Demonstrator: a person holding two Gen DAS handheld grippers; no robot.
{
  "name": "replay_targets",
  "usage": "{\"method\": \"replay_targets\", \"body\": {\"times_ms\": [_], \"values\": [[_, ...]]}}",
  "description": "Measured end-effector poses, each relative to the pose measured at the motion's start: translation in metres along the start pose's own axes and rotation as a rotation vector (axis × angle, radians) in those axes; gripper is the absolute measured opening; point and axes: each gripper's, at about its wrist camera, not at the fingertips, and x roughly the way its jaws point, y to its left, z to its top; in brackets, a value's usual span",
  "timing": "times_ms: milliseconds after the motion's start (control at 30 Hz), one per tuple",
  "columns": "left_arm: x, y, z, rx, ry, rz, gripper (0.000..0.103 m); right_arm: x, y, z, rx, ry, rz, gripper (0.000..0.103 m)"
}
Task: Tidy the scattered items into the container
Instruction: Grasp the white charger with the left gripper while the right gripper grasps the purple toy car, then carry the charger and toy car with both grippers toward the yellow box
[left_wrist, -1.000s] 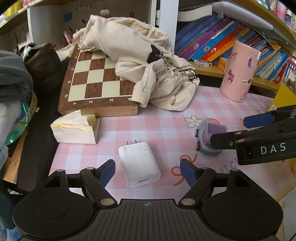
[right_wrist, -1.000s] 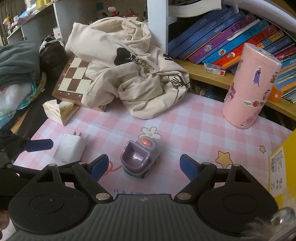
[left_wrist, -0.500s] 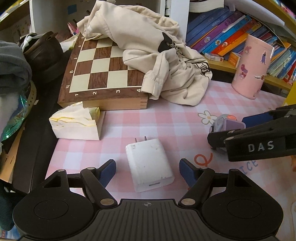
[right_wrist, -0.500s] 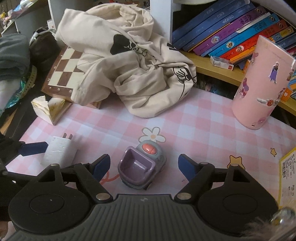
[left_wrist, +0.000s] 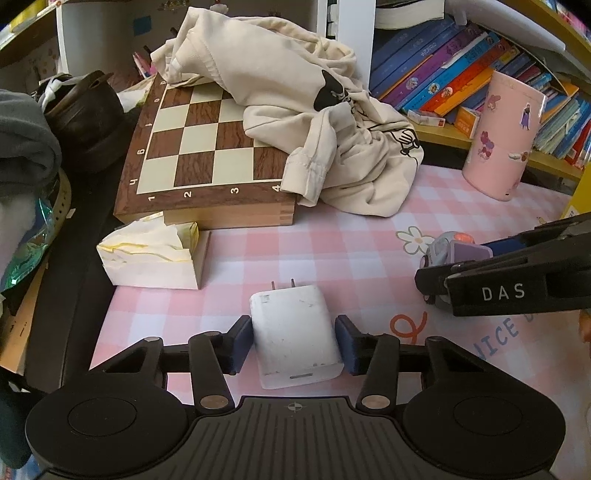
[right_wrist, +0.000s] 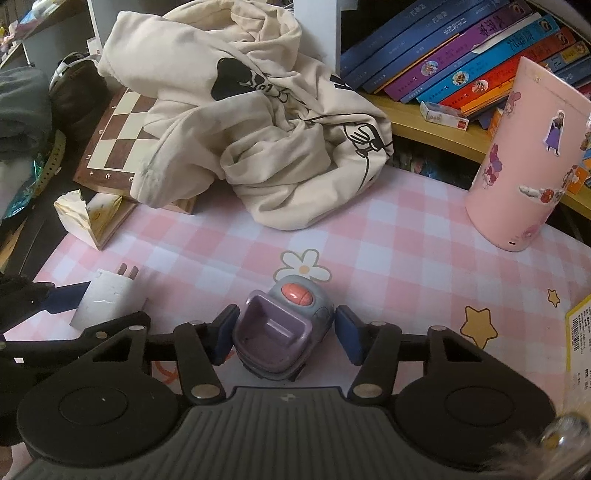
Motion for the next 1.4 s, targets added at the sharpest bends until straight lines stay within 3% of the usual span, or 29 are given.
{"method": "replay_targets", "body": {"times_ms": [633,1400], "values": [[-0.045,0.002,-0.015,-0.019,-0.015,-0.049,0.042,-0.045,0.000,-0.017,0.004,-0.032,0.015,0.053],[-0.143,-0.034,-0.055,0.060,-0.065,-0.147,0.042,-0.143,0.006,-0.092,-0.029,-0.069,0.052,0.053]]}}
